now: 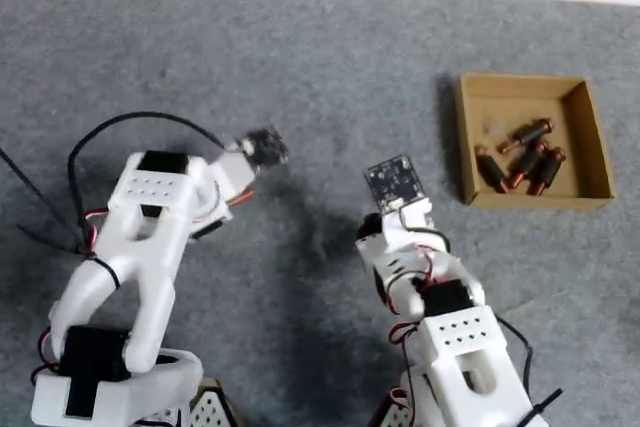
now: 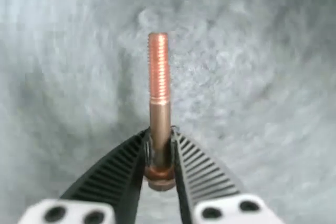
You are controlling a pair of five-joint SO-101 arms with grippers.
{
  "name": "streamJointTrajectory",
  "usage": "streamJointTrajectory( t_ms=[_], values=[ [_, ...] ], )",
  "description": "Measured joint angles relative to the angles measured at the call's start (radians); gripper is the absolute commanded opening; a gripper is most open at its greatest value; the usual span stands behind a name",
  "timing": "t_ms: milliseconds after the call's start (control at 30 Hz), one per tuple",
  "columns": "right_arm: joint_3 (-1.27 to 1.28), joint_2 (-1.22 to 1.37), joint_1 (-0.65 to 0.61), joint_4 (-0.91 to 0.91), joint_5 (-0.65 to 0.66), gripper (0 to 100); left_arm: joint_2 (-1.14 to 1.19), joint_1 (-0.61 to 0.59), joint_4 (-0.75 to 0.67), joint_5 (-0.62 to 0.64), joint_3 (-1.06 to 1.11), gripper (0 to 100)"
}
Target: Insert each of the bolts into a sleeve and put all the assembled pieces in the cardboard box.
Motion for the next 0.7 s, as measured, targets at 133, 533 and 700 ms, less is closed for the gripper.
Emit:
streamJointTrajectory(
  t_ms=[133,533,700],
  values=[
    [0.035,0.000,0.000,-0.055,0.000,0.3,0.000,-0.002,-0.006,-0.295,0.000,1],
    [0.040,-0.020,0.040,-0.074,0.000,0.3,0.000,-0.023,-0.009,-0.404,0.000,1],
    [0.161,-0.189,0.044,-0.095,0.000,0.3,0.000,-0.020,-0.009,-0.405,0.000,1]
  ],
)
